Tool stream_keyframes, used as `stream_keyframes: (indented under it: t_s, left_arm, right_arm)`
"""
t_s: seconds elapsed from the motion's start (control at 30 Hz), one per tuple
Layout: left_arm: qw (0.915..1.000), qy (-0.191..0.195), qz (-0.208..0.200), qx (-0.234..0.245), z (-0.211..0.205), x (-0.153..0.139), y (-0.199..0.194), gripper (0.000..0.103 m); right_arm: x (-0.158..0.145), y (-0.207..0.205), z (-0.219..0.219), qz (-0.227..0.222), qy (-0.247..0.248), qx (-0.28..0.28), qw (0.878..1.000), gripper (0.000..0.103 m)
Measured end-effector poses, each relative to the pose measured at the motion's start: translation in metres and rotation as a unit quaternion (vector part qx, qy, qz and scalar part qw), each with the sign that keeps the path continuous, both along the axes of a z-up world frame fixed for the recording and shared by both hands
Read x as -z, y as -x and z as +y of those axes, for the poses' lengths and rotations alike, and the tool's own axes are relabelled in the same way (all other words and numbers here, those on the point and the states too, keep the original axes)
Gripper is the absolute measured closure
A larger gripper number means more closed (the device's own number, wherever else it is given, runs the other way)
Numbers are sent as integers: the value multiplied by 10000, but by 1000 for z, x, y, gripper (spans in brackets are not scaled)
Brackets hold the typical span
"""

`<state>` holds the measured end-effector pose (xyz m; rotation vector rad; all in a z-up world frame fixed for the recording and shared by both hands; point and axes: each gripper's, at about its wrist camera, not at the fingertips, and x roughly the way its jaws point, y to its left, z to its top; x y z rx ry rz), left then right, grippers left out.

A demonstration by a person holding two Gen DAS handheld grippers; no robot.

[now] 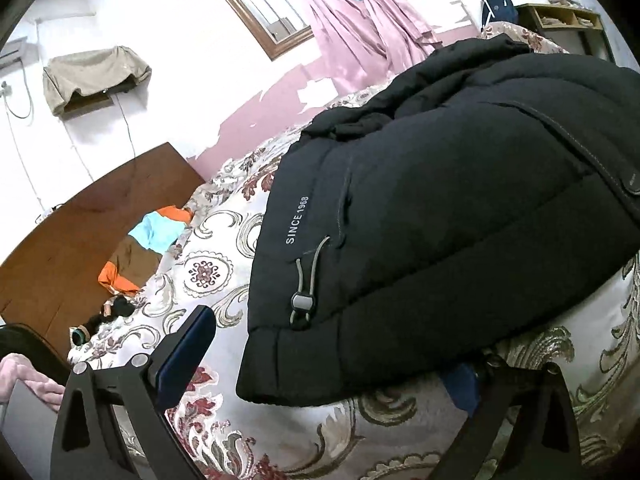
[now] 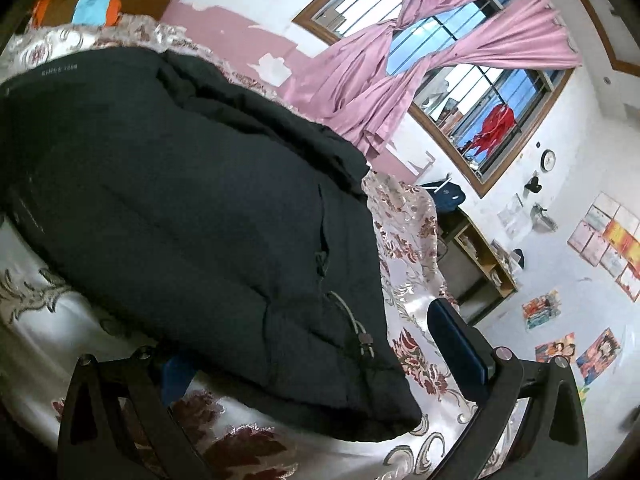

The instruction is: Fold large clothes

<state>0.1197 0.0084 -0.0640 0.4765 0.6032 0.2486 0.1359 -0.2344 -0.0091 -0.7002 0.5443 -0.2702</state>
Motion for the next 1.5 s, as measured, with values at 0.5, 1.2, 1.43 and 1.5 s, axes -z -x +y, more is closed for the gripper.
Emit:
stream_keyframes:
  t_s: [0.5, 1.2, 1.43, 1.5]
  left_arm:
    - [9984, 473, 24, 293, 5, -8, 7, 37]
    - [9827, 1609, -479, 781, 13, -70, 26, 95]
    - [9632, 2425, -733, 901, 37, -114, 50, 96]
    - [9587, 2520, -884, 979, 43, -128, 63, 96]
  right_arm:
    - [-11, 16, -17, 171, -1167, -709, 9905, 65]
    - [-33, 36, -26, -400, -1568, -925, 9825, 95]
    - [-73, 61, -18, -756, -1493, -1138, 9793, 98]
    - [-89, 72, -16, -890, -1538, -1221, 9765, 98]
